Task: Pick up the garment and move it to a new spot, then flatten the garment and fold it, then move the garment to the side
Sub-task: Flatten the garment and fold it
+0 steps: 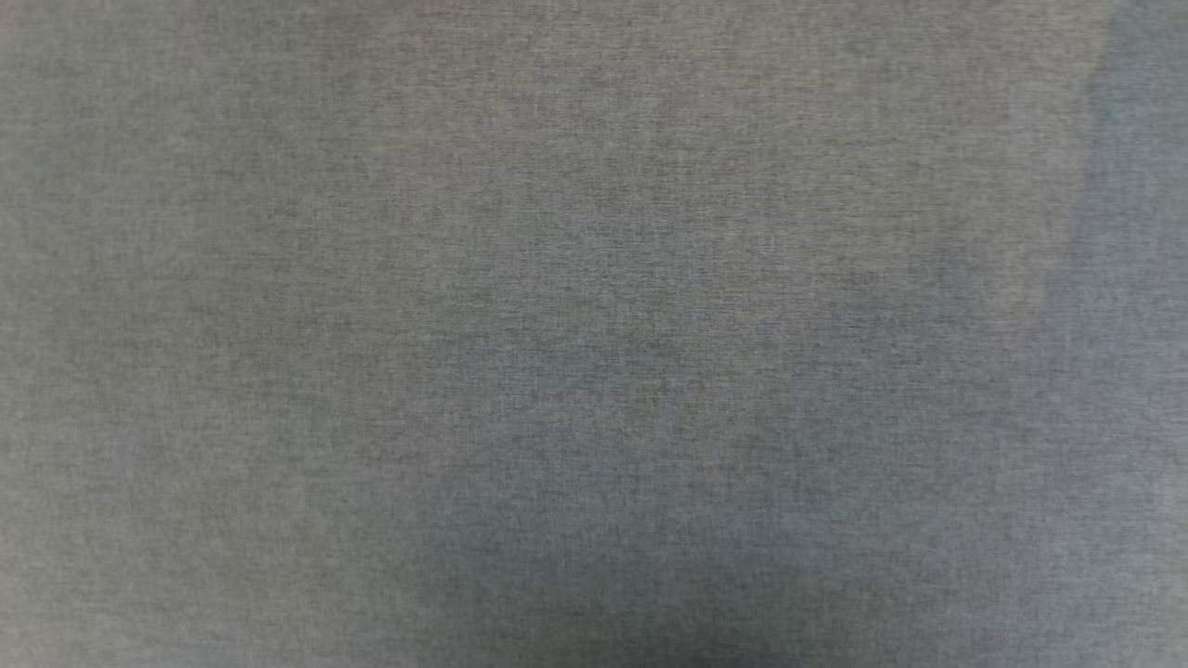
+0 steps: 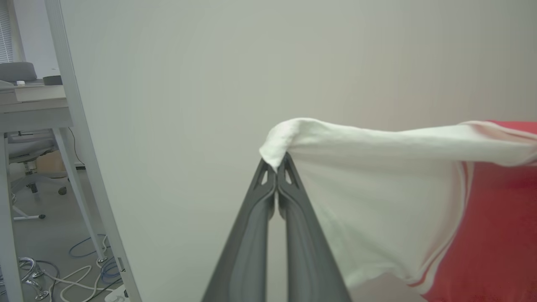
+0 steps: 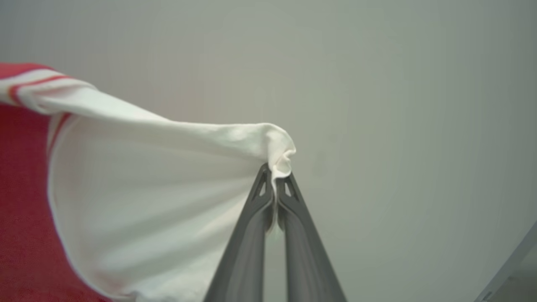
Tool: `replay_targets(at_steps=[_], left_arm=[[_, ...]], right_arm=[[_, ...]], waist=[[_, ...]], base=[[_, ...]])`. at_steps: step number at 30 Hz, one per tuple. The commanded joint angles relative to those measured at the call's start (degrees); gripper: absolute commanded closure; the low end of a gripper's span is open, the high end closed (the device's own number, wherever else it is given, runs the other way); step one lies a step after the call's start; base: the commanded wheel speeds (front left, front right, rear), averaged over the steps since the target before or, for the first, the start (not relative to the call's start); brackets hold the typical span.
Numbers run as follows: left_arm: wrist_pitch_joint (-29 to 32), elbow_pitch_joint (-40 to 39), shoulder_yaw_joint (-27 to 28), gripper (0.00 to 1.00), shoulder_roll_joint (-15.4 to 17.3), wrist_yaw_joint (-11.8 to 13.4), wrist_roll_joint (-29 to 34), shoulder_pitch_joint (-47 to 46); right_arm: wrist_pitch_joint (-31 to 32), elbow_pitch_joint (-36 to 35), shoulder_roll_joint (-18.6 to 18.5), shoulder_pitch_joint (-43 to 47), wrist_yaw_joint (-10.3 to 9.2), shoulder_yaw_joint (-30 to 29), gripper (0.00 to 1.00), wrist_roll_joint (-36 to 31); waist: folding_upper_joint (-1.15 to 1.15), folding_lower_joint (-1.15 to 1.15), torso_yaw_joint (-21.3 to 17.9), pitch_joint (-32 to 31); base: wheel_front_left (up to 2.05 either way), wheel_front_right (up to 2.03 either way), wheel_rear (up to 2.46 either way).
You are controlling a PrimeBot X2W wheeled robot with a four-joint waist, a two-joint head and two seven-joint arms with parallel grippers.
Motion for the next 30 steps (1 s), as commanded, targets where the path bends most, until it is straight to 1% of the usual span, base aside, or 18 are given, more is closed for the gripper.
replay_targets(at_steps=[1, 5, 10, 16, 18, 24, 30], left_arm=[[-1.1, 1.0, 0.0, 1.00, 0.2, -0.1, -0.3, 0.6], [-2.9, 2.6, -0.9, 1.00, -1.1, -0.6, -1.3, 4.4], [-3.7, 2.0, -1.6, 1.00, -2.1, -0.8, -3.2, 11.5], [-3.8, -0.6, -3.9, 1.00, -3.6, -0.9, -6.5, 23.9], [-3.9, -1.4, -4.9, 1.00, -3.6, -0.9, -7.7, 28.7], [-3.9, -3.4, -7.5, 1.00, -3.4, -0.9, -11.0, 42.4], [-3.0, -5.6, -10.6, 1.00, -1.9, -0.9, -13.8, 53.9]], right_arm=[[-1.0, 1.0, -0.3, 1.2, -0.52, -0.3, 1.00, -0.4], [-3.1, 3.6, -0.1, 4.4, -0.52, 0.1, 1.00, 0.0], [-5.0, 5.8, -0.3, 10.2, -0.52, 1.8, 1.00, 2.2], [-6.3, 6.9, -0.8, 20.6, -0.52, 5.4, 1.00, 6.9], [-6.3, 6.7, -1.0, 24.9, -0.52, 7.1, 1.00, 8.8], [-4.4, 3.8, -3.0, 38.4, -0.52, 12.8, 1.00, 16.0], [-1.2, -2.4, -5.6, 51.0, -0.52, 17.9, 1.00, 22.7]], waist=[[0.00, -0.02, 0.8, 0.5], [0.00, -0.02, 1.2, -0.7], [0.00, -0.02, 1.2, -3.5], [0.00, -0.02, 1.2, -8.7], [0.00, -0.02, 1.1, -10.7], [0.00, -0.02, 1.2, -17.0], [0.00, -0.02, 0.9, -21.9]], base=[[0.00, 0.00, 0.00], [0.00, 0.00, 0.00], [0.00, 0.00, 0.00], [0.00, 0.00, 0.00], [0.00, 0.00, 0.00], [0.00, 0.00, 0.00], [0.00, 0.00, 0.00]])
